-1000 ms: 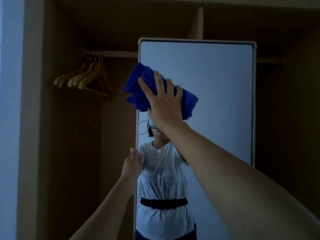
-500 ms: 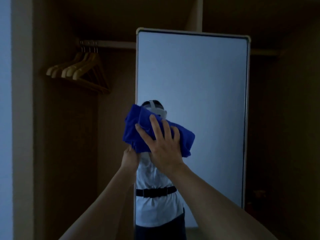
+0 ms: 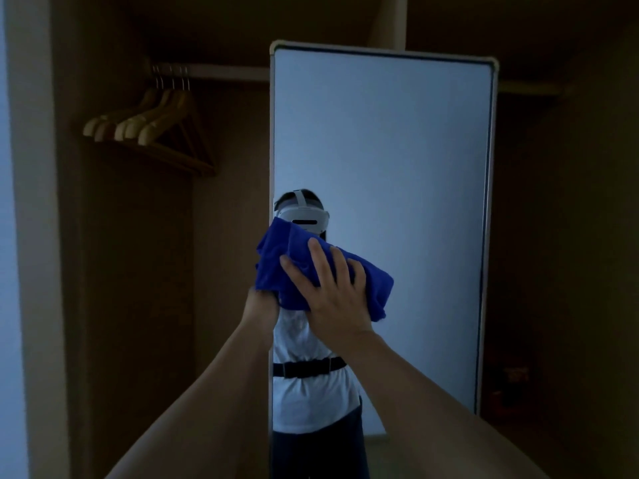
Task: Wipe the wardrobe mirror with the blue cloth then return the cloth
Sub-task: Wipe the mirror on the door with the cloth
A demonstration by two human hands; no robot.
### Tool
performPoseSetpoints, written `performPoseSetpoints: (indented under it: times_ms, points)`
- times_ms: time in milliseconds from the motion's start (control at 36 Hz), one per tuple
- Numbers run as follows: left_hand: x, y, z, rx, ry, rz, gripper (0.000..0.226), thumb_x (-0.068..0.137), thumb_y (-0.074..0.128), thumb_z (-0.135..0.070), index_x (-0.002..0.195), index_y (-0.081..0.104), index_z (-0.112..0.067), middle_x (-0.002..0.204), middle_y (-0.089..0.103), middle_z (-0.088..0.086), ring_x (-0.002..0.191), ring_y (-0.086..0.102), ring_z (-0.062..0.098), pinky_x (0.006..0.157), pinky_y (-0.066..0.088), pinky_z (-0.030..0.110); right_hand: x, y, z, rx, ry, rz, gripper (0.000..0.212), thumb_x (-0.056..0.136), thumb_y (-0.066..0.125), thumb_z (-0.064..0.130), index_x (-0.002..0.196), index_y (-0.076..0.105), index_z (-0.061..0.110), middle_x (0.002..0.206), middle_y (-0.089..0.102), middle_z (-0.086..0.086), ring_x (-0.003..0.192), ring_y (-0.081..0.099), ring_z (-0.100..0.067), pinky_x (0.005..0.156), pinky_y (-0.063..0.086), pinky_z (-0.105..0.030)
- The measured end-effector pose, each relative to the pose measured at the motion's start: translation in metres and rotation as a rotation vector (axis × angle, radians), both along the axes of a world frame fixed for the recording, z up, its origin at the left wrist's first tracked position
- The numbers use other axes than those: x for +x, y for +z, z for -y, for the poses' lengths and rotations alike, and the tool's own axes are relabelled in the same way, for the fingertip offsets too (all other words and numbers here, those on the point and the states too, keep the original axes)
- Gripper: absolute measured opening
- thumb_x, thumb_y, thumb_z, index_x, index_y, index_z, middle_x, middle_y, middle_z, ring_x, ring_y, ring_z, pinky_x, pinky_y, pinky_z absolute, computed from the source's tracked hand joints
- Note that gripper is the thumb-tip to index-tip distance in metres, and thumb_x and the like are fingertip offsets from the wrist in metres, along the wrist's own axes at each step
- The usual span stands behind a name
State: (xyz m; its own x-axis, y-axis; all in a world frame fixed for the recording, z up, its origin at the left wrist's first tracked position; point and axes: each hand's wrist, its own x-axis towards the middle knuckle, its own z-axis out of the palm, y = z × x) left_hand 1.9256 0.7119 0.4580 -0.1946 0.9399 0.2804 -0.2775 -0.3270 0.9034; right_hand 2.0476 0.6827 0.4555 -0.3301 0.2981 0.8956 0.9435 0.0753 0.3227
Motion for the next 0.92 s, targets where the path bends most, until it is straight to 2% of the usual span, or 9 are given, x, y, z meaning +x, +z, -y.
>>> performPoseSetpoints:
  times_ms: [111, 167, 278, 361, 444, 528, 667, 833, 917]
  points:
    - [0.005, 0.002, -0.005, 0.087, -0.208, 0.334, 0.031, 0.103, 0.024, -0.006, 0.091, 0.052, -0.012, 0.089, 0.056, 0.006, 0.080, 0.053, 0.014, 0.073, 0.047, 0.023, 0.008, 0.003, -0.005, 0.006, -0.005, 0.054, 0.083, 0.066, 0.072, 0.033, 0.142, 0.039, 0.036, 0.146, 0.043, -0.011, 0.121, 0.052, -0.035, 0.091, 0.044, -0.052]
    - [0.003, 0.003, -0.010, 0.085, -0.222, 0.364, 0.029, 0.102, 0.026, -0.008, 0.093, 0.053, -0.011, 0.090, 0.057, 0.008, 0.082, 0.054, 0.017, 0.078, 0.044, 0.027, 0.011, 0.005, -0.009, 0.017, -0.001, 0.067, 0.087, 0.066, 0.073, 0.034, 0.144, 0.034, 0.036, 0.147, 0.041, -0.011, 0.121, 0.051, -0.035, 0.092, 0.044, -0.052]
    - [0.000, 0.001, -0.020, 0.036, -0.058, 0.059, 0.028, 0.100, 0.031, -0.005, 0.088, 0.053, -0.017, 0.095, 0.058, 0.009, 0.089, 0.057, 0.022, 0.093, 0.047, 0.039, 0.018, 0.010, -0.018, 0.041, 0.010, 0.100, 0.090, 0.069, 0.068, 0.034, 0.145, 0.020, 0.034, 0.150, 0.036, -0.011, 0.124, 0.047, -0.037, 0.094, 0.041, -0.054]
    - [-0.002, -0.003, -0.031, 0.014, 0.027, -0.123, 0.016, 0.101, 0.034, -0.018, 0.102, 0.049, -0.018, 0.111, 0.052, 0.006, 0.108, 0.049, 0.024, 0.104, 0.040, 0.047, 0.025, 0.017, -0.024, 0.055, 0.010, 0.123, 0.082, 0.075, 0.060, 0.033, 0.147, 0.020, 0.033, 0.151, 0.032, -0.012, 0.126, 0.044, -0.038, 0.096, 0.038, -0.054]
    - [-0.003, -0.005, -0.037, 0.016, 0.103, -0.229, 0.025, 0.101, 0.028, -0.042, 0.091, 0.047, -0.029, 0.089, 0.049, -0.005, 0.089, 0.047, 0.014, 0.093, 0.042, 0.038, 0.035, 0.034, -0.026, 0.054, 0.025, 0.067, 0.074, 0.078, 0.051, 0.032, 0.147, 0.026, 0.032, 0.151, 0.032, -0.013, 0.125, 0.043, -0.039, 0.096, 0.037, -0.056]
    - [-0.001, -0.005, -0.039, 0.034, 0.159, -0.172, 0.049, 0.101, 0.024, -0.045, 0.077, 0.056, -0.016, 0.076, 0.057, 0.005, 0.073, 0.055, 0.017, 0.069, 0.045, 0.029, 0.048, 0.062, -0.026, 0.007, 0.012, -0.061, 0.077, 0.079, 0.054, 0.037, 0.149, 0.023, 0.031, 0.152, 0.028, -0.014, 0.127, 0.037, -0.041, 0.098, 0.033, -0.057]
    - [0.002, -0.007, -0.049, -0.015, 0.288, -0.119, 0.053, 0.097, 0.025, -0.054, 0.073, 0.055, -0.017, 0.073, 0.059, 0.008, 0.070, 0.058, 0.019, 0.055, 0.038, 0.026, 0.067, 0.099, -0.028, 0.065, -0.077, -0.224, 0.077, 0.084, 0.055, 0.029, 0.151, 0.017, 0.028, 0.154, 0.022, -0.015, 0.128, 0.035, -0.039, 0.099, 0.032, -0.055]
    - [0.011, -0.006, -0.054, 0.015, 0.365, -0.068, 0.052, 0.100, 0.025, -0.046, 0.067, 0.049, -0.013, 0.064, 0.049, 0.004, 0.063, 0.050, 0.016, 0.056, 0.041, 0.020, 0.063, 0.062, -0.031, 0.117, -0.102, -0.297, 0.060, 0.089, 0.040, 0.037, 0.148, 0.030, 0.028, 0.150, 0.033, -0.016, 0.124, 0.044, -0.040, 0.095, 0.037, -0.056]
    - [0.013, -0.009, -0.051, 0.020, 0.227, -0.072, 0.048, 0.099, 0.023, -0.047, 0.076, 0.046, -0.013, 0.072, 0.040, 0.000, 0.068, 0.041, 0.018, 0.080, 0.038, 0.029, 0.066, 0.024, -0.035, 0.163, -0.102, -0.267, 0.064, 0.087, 0.047, 0.039, 0.147, 0.030, 0.029, 0.149, 0.035, -0.017, 0.122, 0.047, -0.040, 0.093, 0.039, -0.056]
